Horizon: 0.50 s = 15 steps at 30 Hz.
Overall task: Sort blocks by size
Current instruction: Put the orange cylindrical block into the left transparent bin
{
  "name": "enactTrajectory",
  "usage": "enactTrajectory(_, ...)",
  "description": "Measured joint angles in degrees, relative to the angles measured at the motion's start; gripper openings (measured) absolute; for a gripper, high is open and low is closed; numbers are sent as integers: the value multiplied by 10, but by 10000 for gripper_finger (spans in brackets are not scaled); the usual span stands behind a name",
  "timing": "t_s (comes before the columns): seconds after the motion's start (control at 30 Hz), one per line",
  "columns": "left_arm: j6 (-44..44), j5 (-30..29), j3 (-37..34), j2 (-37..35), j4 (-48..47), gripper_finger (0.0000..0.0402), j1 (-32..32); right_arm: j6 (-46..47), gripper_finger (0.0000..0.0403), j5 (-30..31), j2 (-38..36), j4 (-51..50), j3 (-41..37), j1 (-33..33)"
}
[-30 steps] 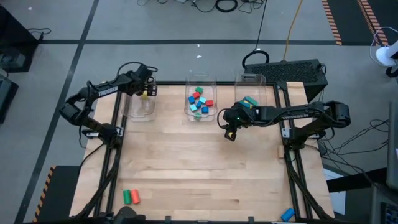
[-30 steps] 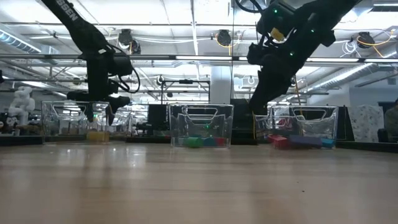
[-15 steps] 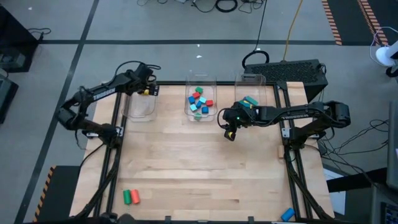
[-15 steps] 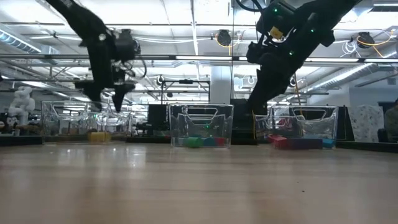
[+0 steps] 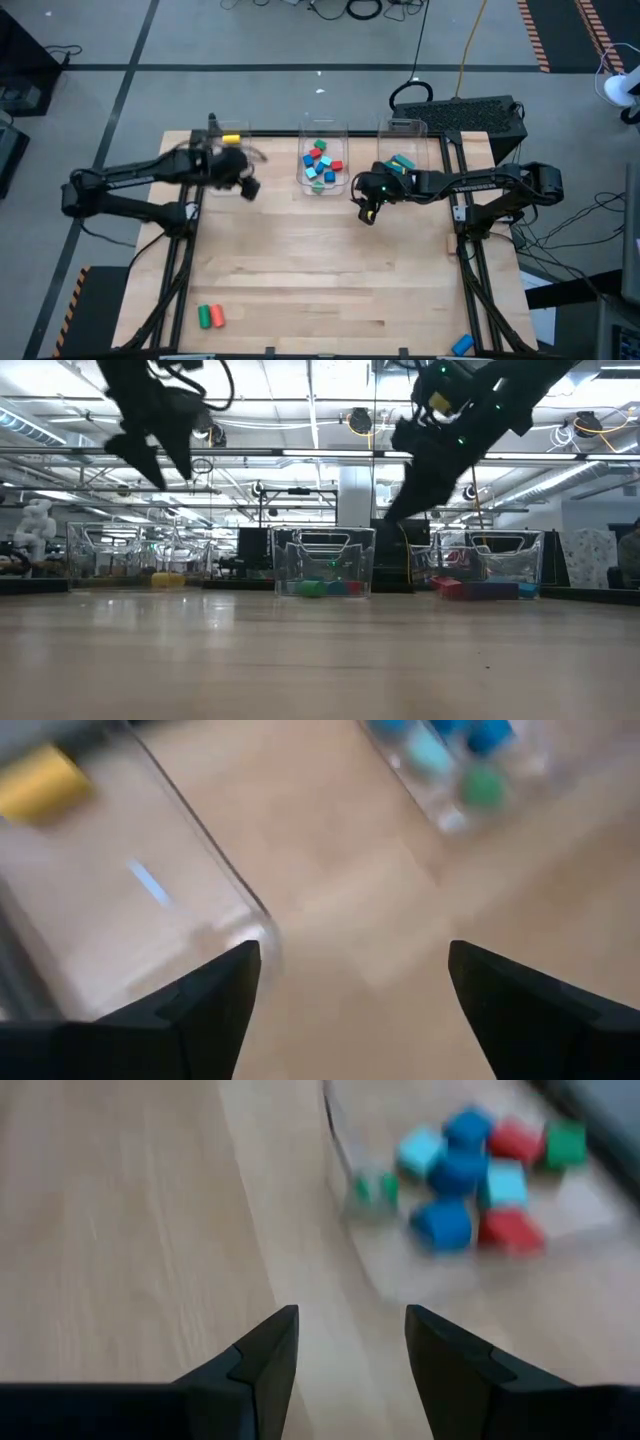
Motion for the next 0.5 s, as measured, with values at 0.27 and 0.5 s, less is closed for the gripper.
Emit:
enactTrajectory(0.27,-243,26,0,19,-44,324,-251,-46,169,-2,0,149,24,0)
enactTrajectory(0.5,-432,46,0,67,-42,324,-419,-82,169,-1,0,158,48,-7)
